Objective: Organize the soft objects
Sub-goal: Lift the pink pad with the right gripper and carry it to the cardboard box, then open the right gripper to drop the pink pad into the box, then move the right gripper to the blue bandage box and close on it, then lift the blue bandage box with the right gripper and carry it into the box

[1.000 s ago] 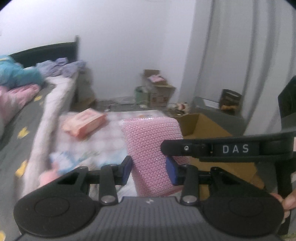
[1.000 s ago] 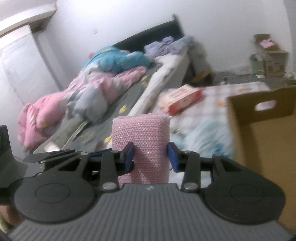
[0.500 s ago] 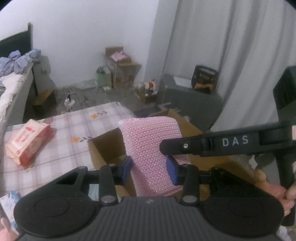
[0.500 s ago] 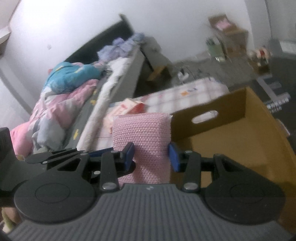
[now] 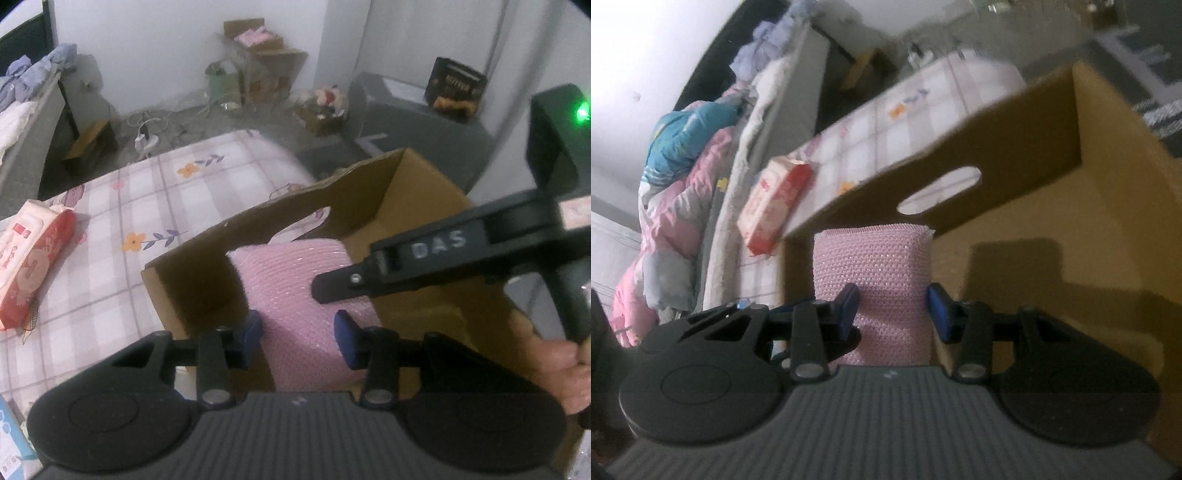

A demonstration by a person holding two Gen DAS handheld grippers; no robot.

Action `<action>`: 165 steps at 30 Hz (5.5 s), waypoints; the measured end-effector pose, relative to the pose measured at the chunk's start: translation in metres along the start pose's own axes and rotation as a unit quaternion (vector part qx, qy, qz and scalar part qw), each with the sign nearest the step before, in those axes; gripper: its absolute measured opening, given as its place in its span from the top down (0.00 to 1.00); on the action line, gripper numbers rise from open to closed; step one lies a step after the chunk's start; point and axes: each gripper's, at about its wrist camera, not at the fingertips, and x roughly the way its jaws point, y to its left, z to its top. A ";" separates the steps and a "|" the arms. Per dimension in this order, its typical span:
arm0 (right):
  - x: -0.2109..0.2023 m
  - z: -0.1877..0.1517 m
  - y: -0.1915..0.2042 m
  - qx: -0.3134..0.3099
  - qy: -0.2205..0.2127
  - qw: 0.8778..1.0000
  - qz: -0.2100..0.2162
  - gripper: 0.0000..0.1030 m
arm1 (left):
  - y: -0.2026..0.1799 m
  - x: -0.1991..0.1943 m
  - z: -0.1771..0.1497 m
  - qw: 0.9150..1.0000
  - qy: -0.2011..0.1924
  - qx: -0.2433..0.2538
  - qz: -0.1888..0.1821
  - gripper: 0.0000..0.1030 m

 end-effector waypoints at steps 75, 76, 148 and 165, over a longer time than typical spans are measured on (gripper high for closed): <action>0.036 -0.112 0.297 -0.239 0.041 0.966 0.084 0.56 | 0.182 -0.237 -0.219 0.951 -0.194 -0.193 0.141 0.02; 0.044 -0.111 0.304 -0.245 0.045 0.965 0.081 0.56 | 0.190 -0.236 -0.220 0.951 -0.189 -0.199 0.144 0.02; 0.093 -0.051 0.335 -0.191 0.059 0.973 0.118 0.63 | 0.187 -0.208 -0.103 0.961 -0.132 -0.218 0.105 0.48; -0.063 -0.043 0.177 -0.096 -0.028 0.991 0.088 0.63 | 0.031 -0.160 -0.042 0.988 -0.109 -0.109 0.010 0.48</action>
